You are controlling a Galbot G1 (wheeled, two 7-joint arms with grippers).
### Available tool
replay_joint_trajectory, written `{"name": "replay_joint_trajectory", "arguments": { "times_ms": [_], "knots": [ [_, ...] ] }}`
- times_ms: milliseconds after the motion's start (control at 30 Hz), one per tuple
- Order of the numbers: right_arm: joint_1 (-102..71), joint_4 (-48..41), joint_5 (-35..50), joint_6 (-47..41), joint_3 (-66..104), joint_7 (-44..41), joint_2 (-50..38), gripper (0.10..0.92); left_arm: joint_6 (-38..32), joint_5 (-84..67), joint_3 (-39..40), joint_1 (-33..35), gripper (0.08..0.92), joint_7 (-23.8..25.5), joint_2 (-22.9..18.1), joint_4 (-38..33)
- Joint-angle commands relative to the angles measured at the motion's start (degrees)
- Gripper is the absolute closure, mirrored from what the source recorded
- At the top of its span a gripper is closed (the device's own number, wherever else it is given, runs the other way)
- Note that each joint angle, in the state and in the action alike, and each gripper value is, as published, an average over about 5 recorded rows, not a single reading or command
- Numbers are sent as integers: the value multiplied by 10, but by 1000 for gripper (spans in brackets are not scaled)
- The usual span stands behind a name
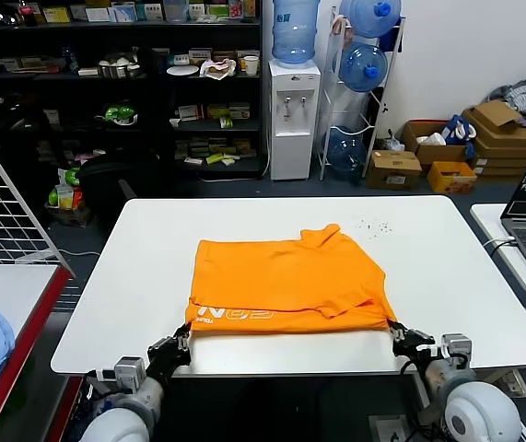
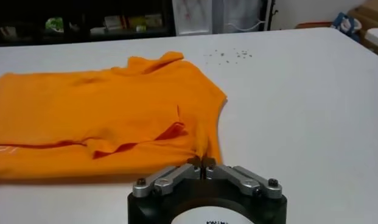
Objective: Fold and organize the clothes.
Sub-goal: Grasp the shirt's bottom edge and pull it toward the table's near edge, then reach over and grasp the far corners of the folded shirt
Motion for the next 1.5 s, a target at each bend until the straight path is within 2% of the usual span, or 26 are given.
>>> {"name": "replay_joint_trajectory", "arguments": {
  "times_ms": [33,167,300,467,667,800,933,1067,1233,1500],
  "knots": [
    [-86,27,-2,7,39,10,3,899,-1,9,-15,100,906,-4,20,-60],
    [-91,31,-7,6,43,7,5,894,0,10,-19,107,906,-6,18,-62],
    [-89,41,-21,7,43,2,5,816,2,8,-28,106,880,-8,20,-71],
    [-70,70,-37,9,58,-8,-9,678,7,-11,-41,81,745,-14,34,-91],
    [19,78,-12,-3,65,-12,-49,504,14,-59,-55,9,563,-4,67,-88],
    [187,4,29,-16,-1,11,-55,375,20,-106,-27,-106,442,27,56,-11],
    [390,-126,75,-31,-111,48,-27,262,47,-144,20,-263,329,87,9,113],
    [528,-255,76,-40,-200,60,13,149,62,-145,84,-377,217,131,-28,245],
    [619,-380,74,-78,-263,70,66,106,69,-145,144,-462,97,163,-56,353],
    [639,-444,87,-125,-276,66,94,104,74,-151,162,-507,79,185,-90,443]
  ]
}}
